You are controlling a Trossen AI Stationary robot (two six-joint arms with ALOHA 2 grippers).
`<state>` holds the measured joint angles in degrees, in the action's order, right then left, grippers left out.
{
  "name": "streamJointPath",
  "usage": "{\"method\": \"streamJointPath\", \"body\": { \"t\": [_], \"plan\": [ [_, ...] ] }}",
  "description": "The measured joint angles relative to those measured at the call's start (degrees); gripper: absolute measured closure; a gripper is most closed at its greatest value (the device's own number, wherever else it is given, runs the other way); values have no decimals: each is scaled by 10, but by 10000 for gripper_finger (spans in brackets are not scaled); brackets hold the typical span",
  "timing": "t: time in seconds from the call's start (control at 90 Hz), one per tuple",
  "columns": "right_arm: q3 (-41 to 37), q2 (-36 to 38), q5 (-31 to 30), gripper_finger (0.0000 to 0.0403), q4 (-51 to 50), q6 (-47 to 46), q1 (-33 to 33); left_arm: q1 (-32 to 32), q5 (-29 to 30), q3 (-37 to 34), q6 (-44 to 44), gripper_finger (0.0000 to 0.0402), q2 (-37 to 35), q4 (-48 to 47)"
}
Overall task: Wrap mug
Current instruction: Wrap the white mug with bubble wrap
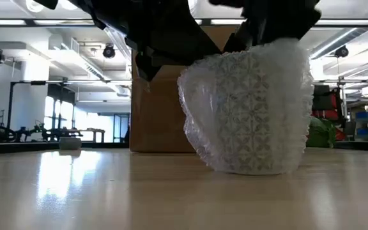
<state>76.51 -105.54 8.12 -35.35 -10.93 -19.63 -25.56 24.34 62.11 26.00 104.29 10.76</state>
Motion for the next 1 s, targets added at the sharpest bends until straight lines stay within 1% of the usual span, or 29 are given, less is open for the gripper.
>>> {"method": "streamJointPath", "body": {
  "t": [0.189, 0.378, 0.456, 0.756, 0.822, 0.911, 1.0],
  "plan": [
    [2, -44, 6, 401, 48, 14, 7, 0, 3, 0, 0, 402, 0, -2],
    [2, -56, -5, 401, 60, 26, 9, 0, 3, 0, 0, 402, 0, -2],
    [7, -43, -7, 401, 44, 27, 9, 1, 3, 0, 0, 402, 0, -2],
    [15, 63, -15, 400, -19, 24, 10, 1, 1, 0, 0, 402, 0, -1],
    [15, 72, -41, 400, -15, 20, 11, 1, 1, 0, 0, 402, 0, 0],
    [15, 72, -92, 400, -15, 18, 11, 0, 1, 0, 0, 402, 0, 0],
    [11, 54, -100, 400, -10, 20, 11, 1, 1, 0, 0, 402, 0, 0]
  ]
}}
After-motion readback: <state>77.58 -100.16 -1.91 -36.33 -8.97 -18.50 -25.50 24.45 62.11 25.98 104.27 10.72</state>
